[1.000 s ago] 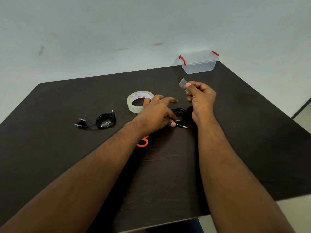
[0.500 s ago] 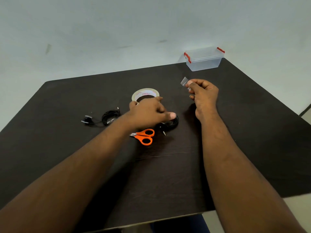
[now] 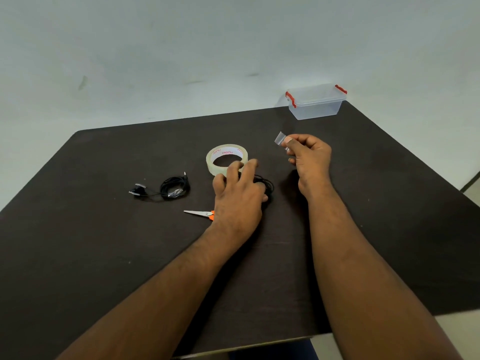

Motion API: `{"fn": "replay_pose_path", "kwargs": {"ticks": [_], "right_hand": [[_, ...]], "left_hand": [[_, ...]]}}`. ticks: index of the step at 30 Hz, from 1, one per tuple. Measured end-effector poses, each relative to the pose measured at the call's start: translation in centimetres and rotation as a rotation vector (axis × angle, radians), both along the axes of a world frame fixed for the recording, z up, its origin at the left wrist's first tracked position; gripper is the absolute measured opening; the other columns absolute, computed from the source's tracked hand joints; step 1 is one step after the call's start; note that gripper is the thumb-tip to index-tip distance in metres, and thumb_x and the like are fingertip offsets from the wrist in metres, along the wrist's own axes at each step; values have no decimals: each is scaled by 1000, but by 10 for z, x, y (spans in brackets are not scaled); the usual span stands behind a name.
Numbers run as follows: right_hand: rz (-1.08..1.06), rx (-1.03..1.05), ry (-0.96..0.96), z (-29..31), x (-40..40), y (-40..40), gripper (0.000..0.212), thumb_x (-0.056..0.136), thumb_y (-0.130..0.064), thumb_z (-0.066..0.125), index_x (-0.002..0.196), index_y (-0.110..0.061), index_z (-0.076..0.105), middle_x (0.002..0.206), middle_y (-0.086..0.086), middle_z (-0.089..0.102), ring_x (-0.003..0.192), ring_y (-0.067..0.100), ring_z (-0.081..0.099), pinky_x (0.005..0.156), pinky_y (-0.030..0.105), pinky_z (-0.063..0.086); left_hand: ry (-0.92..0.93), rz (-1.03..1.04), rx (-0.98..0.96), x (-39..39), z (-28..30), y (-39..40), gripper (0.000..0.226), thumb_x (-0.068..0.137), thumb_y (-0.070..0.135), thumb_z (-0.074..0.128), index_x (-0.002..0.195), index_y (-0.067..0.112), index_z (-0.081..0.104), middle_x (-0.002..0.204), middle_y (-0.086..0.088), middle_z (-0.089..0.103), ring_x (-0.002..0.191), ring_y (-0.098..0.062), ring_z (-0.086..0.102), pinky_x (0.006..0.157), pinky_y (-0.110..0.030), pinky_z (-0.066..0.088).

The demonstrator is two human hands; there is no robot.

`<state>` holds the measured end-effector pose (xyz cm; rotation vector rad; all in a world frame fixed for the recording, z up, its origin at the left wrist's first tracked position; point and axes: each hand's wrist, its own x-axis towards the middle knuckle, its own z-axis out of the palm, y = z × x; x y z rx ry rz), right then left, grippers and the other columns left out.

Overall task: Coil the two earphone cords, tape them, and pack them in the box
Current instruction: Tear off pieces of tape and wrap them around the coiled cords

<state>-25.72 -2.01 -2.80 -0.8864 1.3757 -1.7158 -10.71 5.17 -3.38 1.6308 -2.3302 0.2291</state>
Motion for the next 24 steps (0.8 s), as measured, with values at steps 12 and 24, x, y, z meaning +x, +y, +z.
{"fn": "replay_pose_path", "kwargs": {"ticks": [12,24], "right_hand": [[157,-102,144,1,49,4,5,82,-8,71,82,-13,72,78,3,70,68,5,59,61,19,48],[191,-129,-43,30,87,37,16,79,2,62,70,-11,61,67,6,60,59,14,51,46,25,42]], "left_hand": [[791,-152,62,76,6,-41,19,98,25,44,81,23,53,74,8,62,72,-9,55,71,-28,41],[1109,-74,55,82,4,-43,23,97,19,52,78,11,60,63,4,56,59,-4,49,57,-18,41]]}}
